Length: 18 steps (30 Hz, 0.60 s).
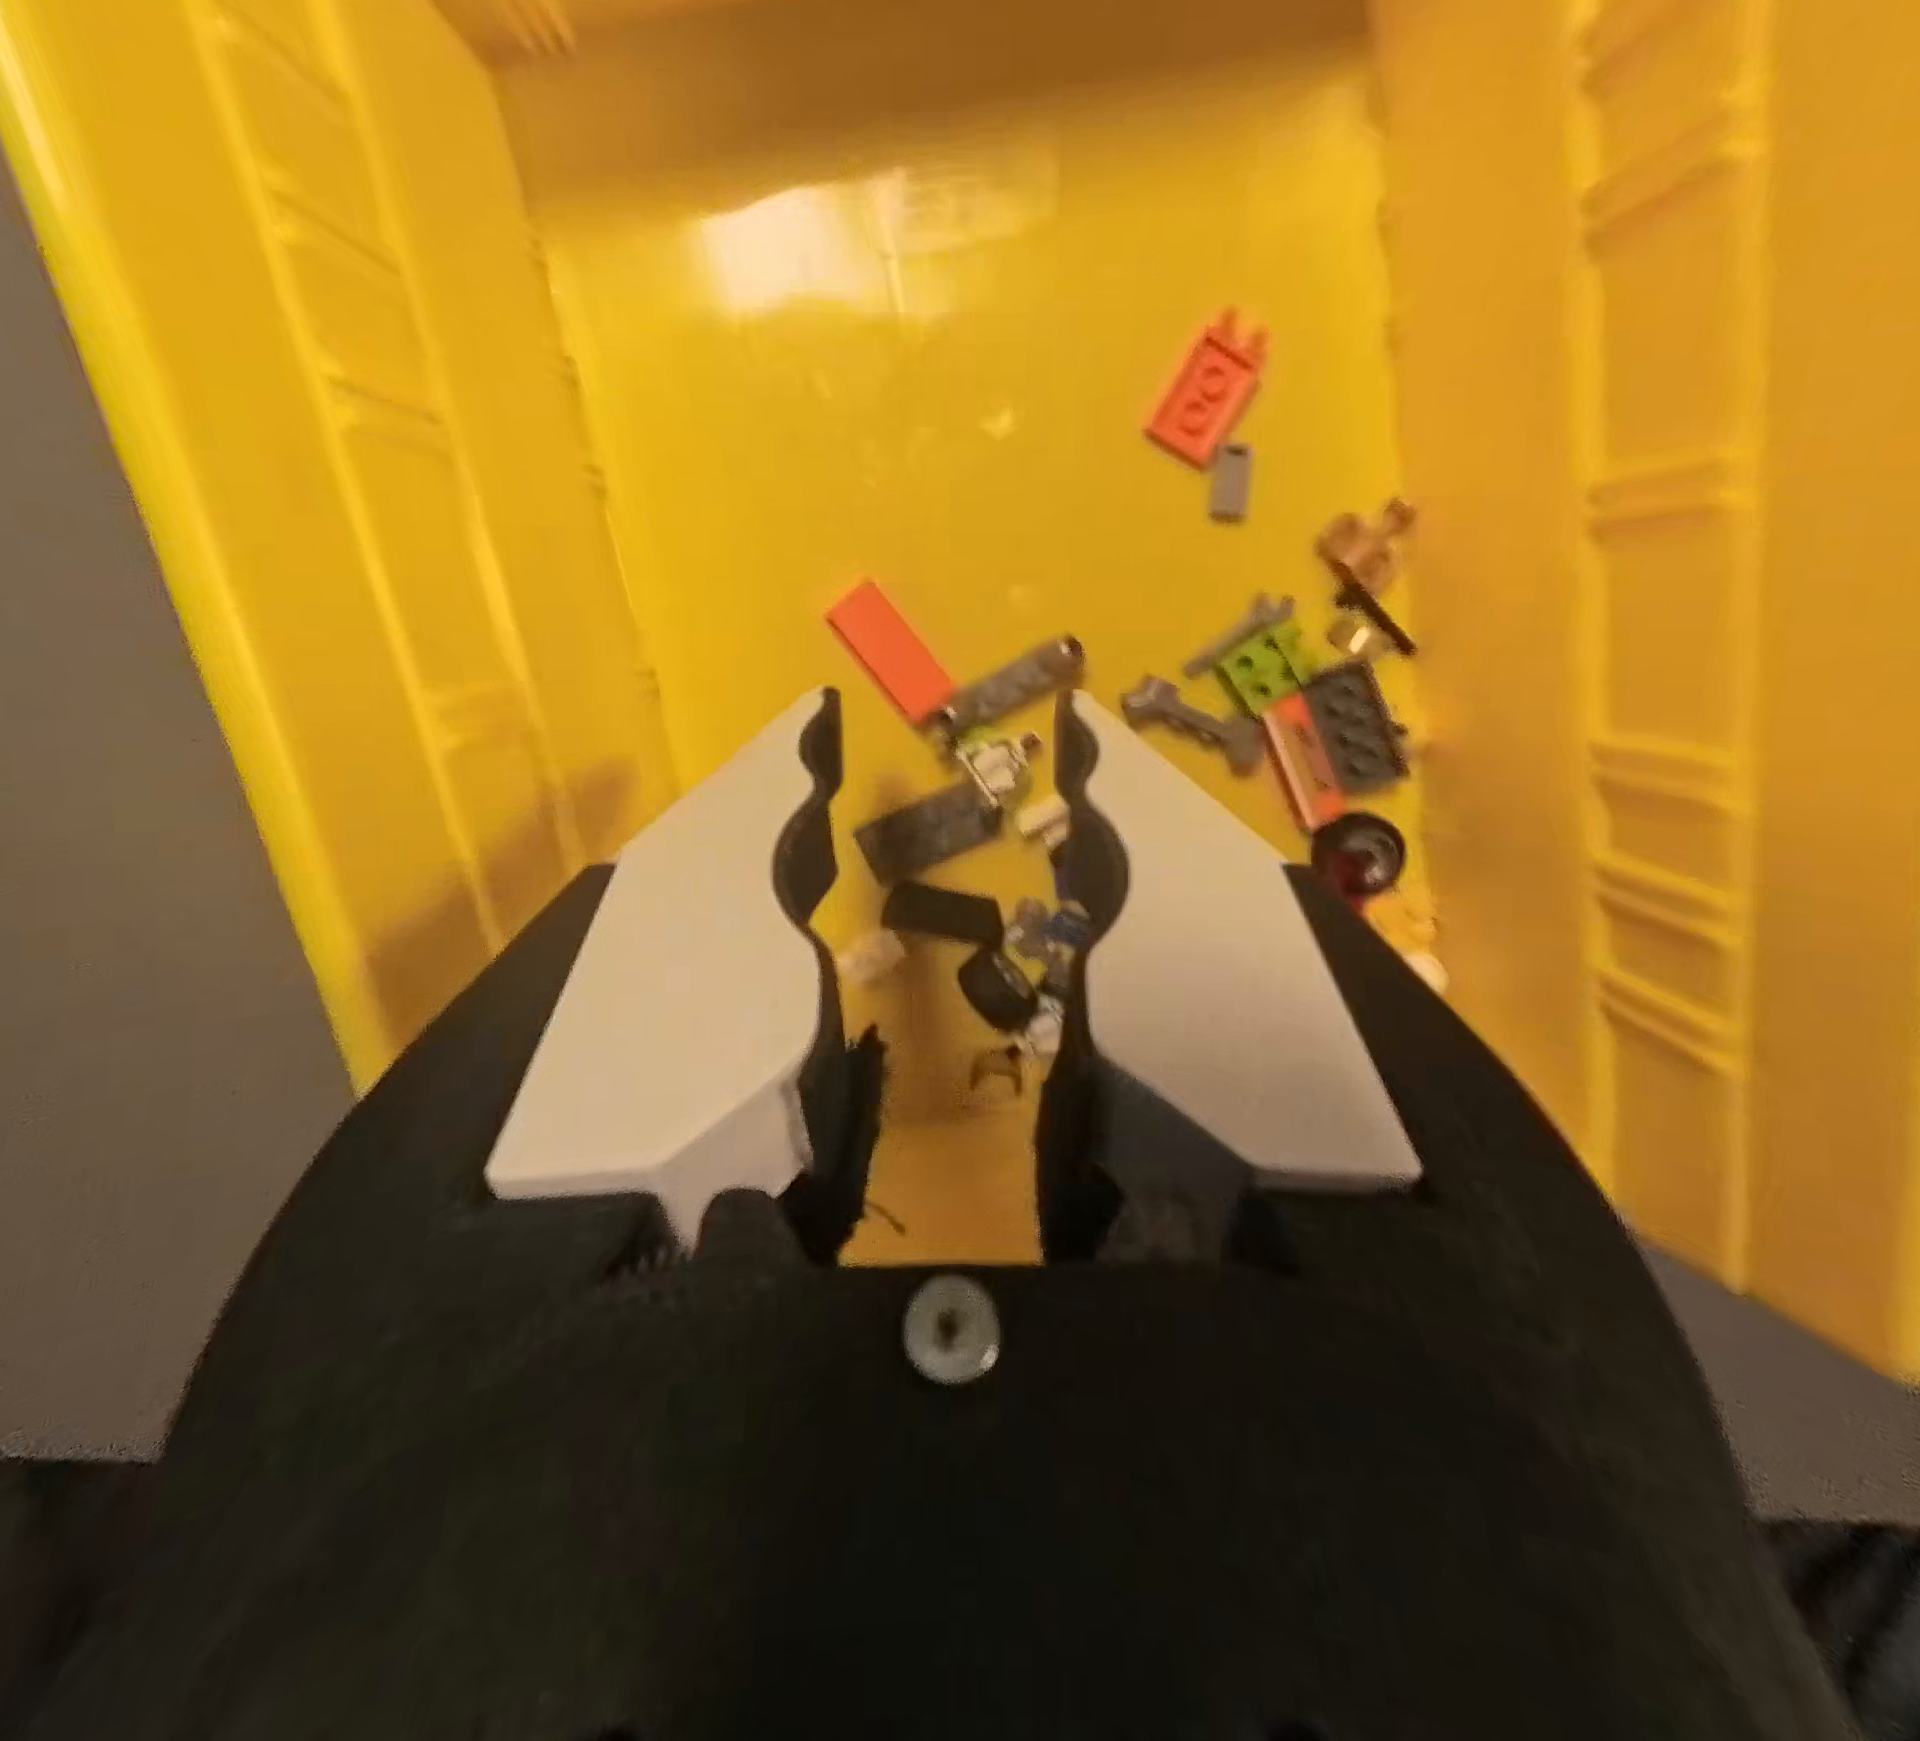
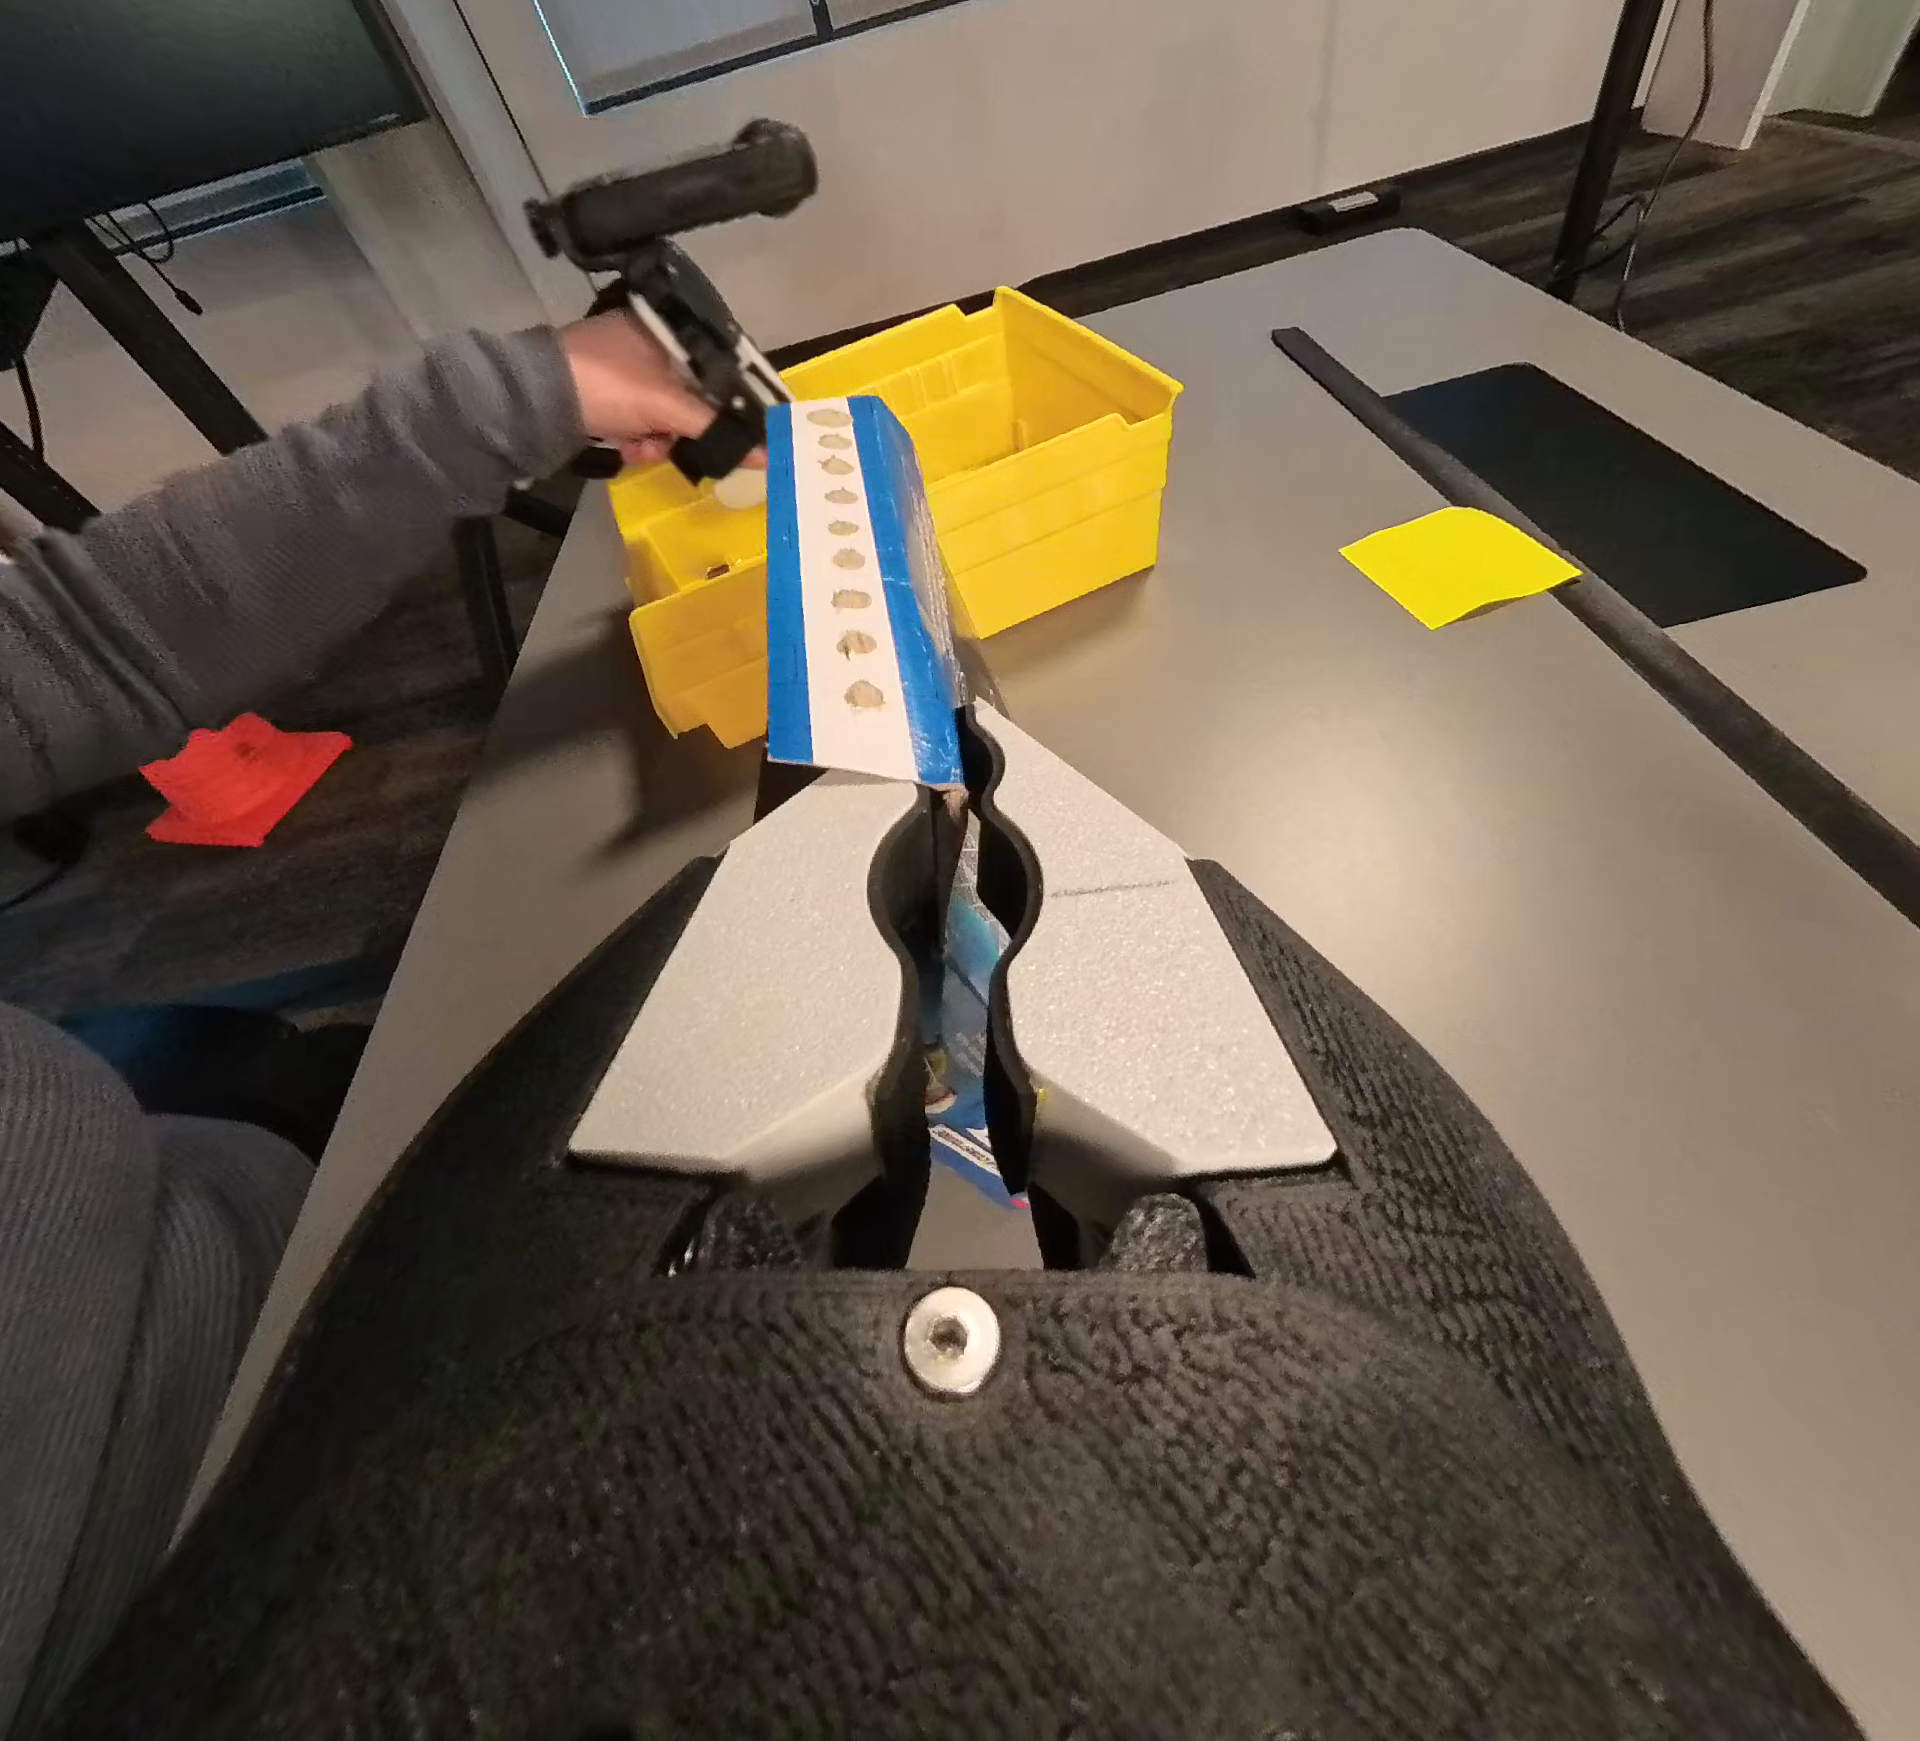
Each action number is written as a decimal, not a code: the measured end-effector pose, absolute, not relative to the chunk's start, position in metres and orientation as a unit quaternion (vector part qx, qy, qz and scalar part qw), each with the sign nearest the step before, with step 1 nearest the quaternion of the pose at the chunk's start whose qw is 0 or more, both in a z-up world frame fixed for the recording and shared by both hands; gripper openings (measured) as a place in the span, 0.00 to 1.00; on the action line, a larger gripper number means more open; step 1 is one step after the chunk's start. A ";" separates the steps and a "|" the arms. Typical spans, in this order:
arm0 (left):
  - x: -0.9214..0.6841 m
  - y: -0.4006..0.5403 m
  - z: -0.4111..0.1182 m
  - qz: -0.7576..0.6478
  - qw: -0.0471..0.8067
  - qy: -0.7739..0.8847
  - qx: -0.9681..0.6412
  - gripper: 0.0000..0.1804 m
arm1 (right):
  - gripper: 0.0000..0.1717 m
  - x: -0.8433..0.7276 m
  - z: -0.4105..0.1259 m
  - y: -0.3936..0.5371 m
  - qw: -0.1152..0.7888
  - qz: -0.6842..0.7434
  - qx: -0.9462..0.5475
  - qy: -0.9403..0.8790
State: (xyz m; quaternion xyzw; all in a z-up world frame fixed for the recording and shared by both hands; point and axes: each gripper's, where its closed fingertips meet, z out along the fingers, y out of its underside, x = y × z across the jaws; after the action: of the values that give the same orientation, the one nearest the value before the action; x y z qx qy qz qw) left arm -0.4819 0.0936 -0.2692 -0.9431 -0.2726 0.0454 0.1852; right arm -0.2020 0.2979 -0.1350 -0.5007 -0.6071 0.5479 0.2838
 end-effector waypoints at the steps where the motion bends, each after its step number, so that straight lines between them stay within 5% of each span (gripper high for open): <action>1: -0.487 0.095 -0.274 0.044 0.177 -0.281 -0.942 0.20 | 0.00 -0.202 -0.135 0.298 0.284 0.548 -0.501 -0.607; 8: -0.501 0.094 -0.309 0.033 0.118 -0.319 -0.940 0.18 | 0.00 -0.201 -0.135 0.298 0.280 0.550 -0.500 -0.607; 10: -0.500 0.092 -0.308 0.044 0.115 -0.307 -0.944 0.07 | 0.00 -0.202 -0.135 0.298 0.280 0.550 -0.501 -0.606; 13: -0.498 0.089 -0.307 0.074 0.105 -0.274 -0.953 0.06 | 0.00 -0.202 -0.135 0.299 0.280 0.552 -0.502 -0.605; 16: -0.492 0.102 -0.274 0.109 0.176 -0.250 -0.946 0.06 | 0.00 -0.202 -0.135 0.300 0.280 0.553 -0.504 -0.602; 18: -0.471 0.131 -0.218 0.094 0.308 -0.239 -0.916 0.06 | 0.00 -0.203 -0.136 0.302 0.279 0.555 -0.507 -0.598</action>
State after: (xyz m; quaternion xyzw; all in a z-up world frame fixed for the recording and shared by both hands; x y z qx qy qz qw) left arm -0.4711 0.1311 -0.2180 -0.9162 -0.2390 0.0936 0.3079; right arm -0.2027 0.3016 -0.1357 -0.5071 -0.5978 0.5546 0.2792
